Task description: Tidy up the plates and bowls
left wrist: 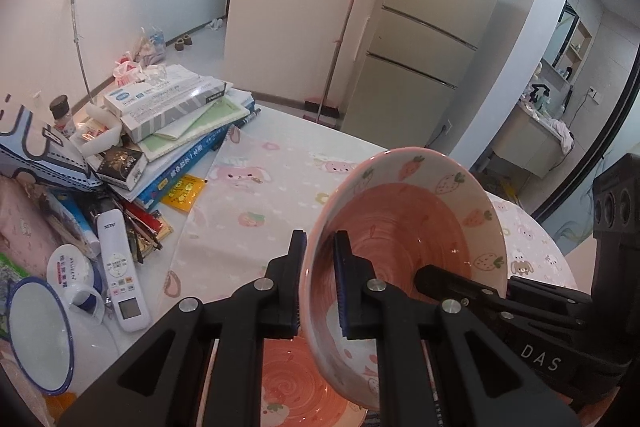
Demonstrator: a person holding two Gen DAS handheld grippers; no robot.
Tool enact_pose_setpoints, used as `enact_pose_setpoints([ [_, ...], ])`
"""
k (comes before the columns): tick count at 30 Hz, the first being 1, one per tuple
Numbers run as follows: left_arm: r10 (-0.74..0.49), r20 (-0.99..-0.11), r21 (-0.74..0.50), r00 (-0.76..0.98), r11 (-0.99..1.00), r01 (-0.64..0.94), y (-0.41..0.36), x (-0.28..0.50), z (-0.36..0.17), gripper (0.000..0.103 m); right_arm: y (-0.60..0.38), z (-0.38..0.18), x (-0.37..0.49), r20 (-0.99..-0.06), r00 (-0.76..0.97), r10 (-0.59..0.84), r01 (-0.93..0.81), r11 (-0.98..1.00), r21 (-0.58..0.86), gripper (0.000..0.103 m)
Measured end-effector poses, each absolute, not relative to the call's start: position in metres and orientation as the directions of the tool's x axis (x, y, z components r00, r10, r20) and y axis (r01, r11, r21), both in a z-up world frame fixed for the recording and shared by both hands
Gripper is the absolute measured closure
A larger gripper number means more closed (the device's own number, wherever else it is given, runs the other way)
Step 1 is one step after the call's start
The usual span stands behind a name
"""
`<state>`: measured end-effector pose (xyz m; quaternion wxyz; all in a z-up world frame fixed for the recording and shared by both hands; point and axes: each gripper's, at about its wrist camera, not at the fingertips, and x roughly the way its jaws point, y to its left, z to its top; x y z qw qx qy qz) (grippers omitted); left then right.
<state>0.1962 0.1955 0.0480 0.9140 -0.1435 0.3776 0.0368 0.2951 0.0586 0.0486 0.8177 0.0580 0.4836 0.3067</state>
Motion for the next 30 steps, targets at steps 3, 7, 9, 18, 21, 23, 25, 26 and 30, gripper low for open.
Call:
enact_pose_setpoints([
  [3, -0.007, -0.684, -0.226, 0.730, 0.953, -0.202, 0.196, 0.184, 0.052, 0.093, 0.063, 0.052, 0.288, -0.749, 0.342, 0.567, -0.468, 0.794, 0.388, 0.089],
  [7, 0.012, -0.678, -0.234, 0.735, 0.944, -0.231, 0.205, 0.168, 0.048, 0.093, 0.076, 0.051, 0.274, -0.759, 0.335, 0.558, -0.502, 0.787, 0.357, 0.086],
  [9, 0.027, -0.680, -0.233, 0.733, 0.940, -0.250, 0.209, 0.163, 0.045, 0.093, 0.083, 0.048, 0.267, -0.768, 0.329, 0.549, -0.513, 0.787, 0.343, 0.086],
  [18, -0.013, -0.710, -0.266, 0.705, 0.931, -0.251, 0.217, 0.136, 0.024, 0.093, 0.094, 0.037, 0.247, -0.810, 0.304, 0.501, -0.525, 0.798, 0.296, 0.086],
  [21, -0.010, -0.716, -0.255, 0.698, 0.934, -0.249, 0.214, 0.127, 0.018, 0.093, 0.097, 0.032, 0.239, -0.824, 0.303, 0.479, -0.528, 0.804, 0.273, 0.086],
  [23, -0.011, -0.722, -0.253, 0.692, 0.935, -0.249, 0.213, 0.123, 0.014, 0.093, 0.098, 0.027, 0.234, -0.831, 0.299, 0.469, -0.524, 0.809, 0.268, 0.086],
  [25, -0.007, -0.728, -0.247, 0.686, 0.935, -0.253, 0.213, 0.119, 0.010, 0.093, 0.100, 0.024, 0.230, -0.836, 0.304, 0.457, -0.523, 0.813, 0.255, 0.086],
  [26, 0.000, -0.730, -0.241, 0.683, 0.936, -0.258, 0.213, 0.117, 0.008, 0.093, 0.102, 0.023, 0.227, -0.837, 0.306, 0.453, -0.525, 0.814, 0.248, 0.086],
  [30, 0.028, -0.739, -0.216, 0.673, 0.936, -0.277, 0.216, 0.108, 0.002, 0.093, 0.113, 0.020, 0.216, -0.839, 0.333, 0.431, -0.549, 0.812, 0.200, 0.086],
])
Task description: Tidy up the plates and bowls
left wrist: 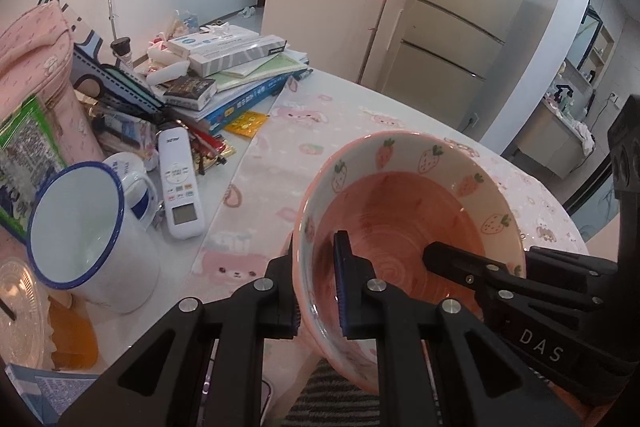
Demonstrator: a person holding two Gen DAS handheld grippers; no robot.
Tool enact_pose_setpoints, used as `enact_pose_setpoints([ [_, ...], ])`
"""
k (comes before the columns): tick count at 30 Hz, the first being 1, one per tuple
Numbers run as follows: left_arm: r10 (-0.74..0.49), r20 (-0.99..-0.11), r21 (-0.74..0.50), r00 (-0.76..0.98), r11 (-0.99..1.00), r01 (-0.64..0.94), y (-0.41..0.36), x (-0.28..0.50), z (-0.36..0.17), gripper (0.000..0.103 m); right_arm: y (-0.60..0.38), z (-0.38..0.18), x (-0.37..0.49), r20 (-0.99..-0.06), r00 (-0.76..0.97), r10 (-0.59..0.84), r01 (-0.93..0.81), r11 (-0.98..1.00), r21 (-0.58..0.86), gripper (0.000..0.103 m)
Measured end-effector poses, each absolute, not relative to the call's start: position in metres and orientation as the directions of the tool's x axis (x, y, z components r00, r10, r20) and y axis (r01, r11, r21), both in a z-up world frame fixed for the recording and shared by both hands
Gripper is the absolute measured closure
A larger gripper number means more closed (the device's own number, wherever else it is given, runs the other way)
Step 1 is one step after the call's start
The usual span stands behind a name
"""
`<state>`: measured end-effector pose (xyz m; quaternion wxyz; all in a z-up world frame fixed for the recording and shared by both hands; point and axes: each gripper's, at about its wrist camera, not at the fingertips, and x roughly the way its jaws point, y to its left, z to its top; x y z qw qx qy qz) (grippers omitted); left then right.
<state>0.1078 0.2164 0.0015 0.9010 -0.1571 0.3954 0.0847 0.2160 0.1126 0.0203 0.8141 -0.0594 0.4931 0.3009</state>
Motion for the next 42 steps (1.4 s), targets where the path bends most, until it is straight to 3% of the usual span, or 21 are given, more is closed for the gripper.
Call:
enact_pose_setpoints([
  [9, 0.054, -0.770, -0.179, 0.636, 0.938, -0.296, 0.213, 0.114, -0.017, 0.092, 0.120, 0.006, 0.217, -0.850, 0.385, 0.361, -0.547, 0.830, 0.105, 0.086],
  [32, 0.178, -0.783, -0.037, 0.596, 0.943, -0.331, 0.209, 0.111, -0.020, 0.086, 0.133, 0.001, 0.209, -0.834, 0.411, 0.367, -0.610, 0.791, 0.047, 0.086],
  [42, 0.109, -0.817, -0.085, 0.566, 0.948, -0.305, 0.210, 0.124, -0.053, 0.084, 0.124, -0.006, 0.229, -0.822, 0.385, 0.419, -0.632, 0.769, 0.096, 0.087],
])
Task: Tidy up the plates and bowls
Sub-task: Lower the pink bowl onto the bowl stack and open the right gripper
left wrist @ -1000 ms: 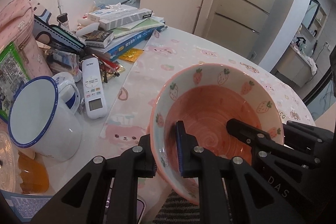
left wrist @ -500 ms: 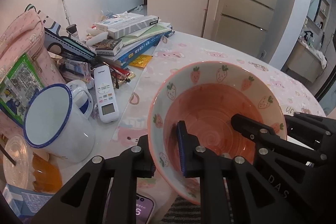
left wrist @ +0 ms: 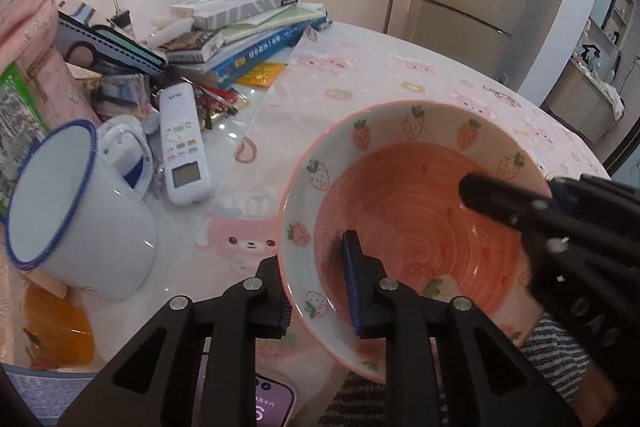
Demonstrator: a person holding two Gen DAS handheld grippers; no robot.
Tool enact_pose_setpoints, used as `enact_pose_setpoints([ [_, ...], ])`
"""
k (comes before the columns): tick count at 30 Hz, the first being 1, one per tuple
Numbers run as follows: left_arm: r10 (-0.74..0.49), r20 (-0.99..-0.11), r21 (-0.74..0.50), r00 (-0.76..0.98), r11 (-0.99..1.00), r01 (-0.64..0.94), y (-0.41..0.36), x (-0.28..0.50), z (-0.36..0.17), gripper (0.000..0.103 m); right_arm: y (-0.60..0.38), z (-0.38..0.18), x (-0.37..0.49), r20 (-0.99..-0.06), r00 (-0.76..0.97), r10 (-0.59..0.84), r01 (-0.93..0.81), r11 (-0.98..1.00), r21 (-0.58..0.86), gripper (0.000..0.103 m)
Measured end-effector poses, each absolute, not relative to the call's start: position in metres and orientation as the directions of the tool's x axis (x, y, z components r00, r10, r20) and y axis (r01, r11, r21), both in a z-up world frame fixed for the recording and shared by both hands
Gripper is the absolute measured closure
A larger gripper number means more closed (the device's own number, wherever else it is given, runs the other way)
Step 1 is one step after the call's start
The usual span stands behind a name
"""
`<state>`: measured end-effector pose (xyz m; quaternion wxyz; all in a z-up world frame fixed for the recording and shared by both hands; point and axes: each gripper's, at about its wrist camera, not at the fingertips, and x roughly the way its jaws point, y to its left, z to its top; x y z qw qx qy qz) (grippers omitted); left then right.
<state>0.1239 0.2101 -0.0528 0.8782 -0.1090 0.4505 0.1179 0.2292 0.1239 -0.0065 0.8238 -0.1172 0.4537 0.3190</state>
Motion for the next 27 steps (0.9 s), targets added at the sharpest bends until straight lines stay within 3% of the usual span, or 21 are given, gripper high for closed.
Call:
enact_pose_setpoints([
  [11, 0.105, -0.808, -0.100, 0.580, 0.945, -0.311, 0.211, 0.120, -0.047, 0.084, 0.124, -0.003, 0.227, -0.842, 0.352, 0.408, -0.671, 0.737, 0.077, 0.087],
  [16, 0.146, -0.790, -0.055, 0.595, 0.950, -0.307, 0.206, 0.114, -0.032, 0.084, 0.126, 0.007, 0.215, -0.828, 0.448, 0.336, -0.678, 0.731, -0.070, 0.087],
  [27, 0.136, -0.776, -0.070, 0.616, 0.952, -0.298, 0.207, 0.110, -0.022, 0.084, 0.107, 0.012, 0.238, -0.843, 0.406, 0.352, -0.644, 0.765, 0.009, 0.087],
])
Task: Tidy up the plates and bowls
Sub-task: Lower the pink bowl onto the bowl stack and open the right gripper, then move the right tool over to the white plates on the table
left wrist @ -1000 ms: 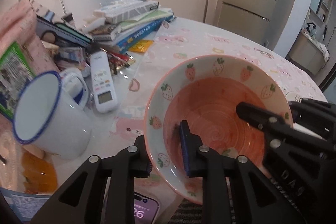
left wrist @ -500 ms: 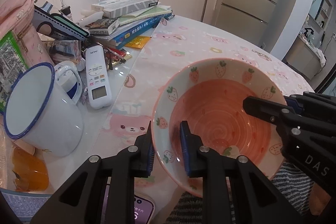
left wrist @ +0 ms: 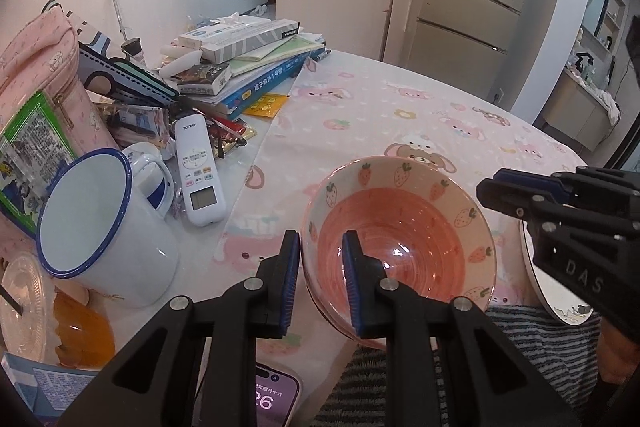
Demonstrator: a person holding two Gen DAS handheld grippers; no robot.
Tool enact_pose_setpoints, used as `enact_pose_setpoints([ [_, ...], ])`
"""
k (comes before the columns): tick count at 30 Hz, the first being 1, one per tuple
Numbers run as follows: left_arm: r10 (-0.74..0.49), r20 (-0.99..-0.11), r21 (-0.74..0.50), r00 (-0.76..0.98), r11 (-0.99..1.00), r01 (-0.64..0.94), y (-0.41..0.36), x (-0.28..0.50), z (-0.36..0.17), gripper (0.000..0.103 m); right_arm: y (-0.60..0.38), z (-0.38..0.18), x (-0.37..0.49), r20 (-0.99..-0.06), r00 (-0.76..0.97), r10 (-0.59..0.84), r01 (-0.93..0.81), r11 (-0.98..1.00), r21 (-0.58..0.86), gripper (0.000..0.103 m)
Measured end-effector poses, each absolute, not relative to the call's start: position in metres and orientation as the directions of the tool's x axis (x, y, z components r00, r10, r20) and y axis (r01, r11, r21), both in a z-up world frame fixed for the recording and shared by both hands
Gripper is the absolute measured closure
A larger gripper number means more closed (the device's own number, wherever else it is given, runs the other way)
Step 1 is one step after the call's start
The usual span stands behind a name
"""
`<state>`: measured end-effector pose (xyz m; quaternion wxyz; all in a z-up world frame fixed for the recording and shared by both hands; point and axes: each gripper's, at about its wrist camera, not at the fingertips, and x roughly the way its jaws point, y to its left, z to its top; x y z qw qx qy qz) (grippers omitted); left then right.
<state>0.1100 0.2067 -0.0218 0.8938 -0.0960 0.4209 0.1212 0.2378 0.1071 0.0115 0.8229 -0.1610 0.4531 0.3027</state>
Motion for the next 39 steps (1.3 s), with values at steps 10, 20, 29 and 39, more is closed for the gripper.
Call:
enact_pose_setpoints([
  [10, 0.109, -0.798, -0.114, 0.593, 0.938, -0.327, 0.223, 0.116, -0.035, 0.065, 0.107, -0.001, 0.247, -0.864, 0.357, 0.355, -0.639, 0.767, 0.051, 0.085],
  [20, 0.023, -0.832, -0.174, 0.555, 0.938, -0.301, 0.226, 0.123, -0.056, 0.069, 0.100, 0.003, 0.254, -0.858, 0.359, 0.368, -0.621, 0.780, 0.074, 0.064],
  [29, 0.096, -0.793, -0.115, 0.602, 0.946, -0.302, 0.218, 0.111, -0.034, 0.065, 0.083, 0.021, 0.258, -0.841, 0.352, 0.412, -0.568, 0.808, 0.158, 0.064],
  [39, 0.119, -0.638, -0.093, 0.761, 0.969, -0.230, 0.186, 0.081, 0.041, 0.037, 0.028, 0.094, 0.225, -0.734, 0.538, 0.414, -0.505, 0.856, 0.112, 0.064],
])
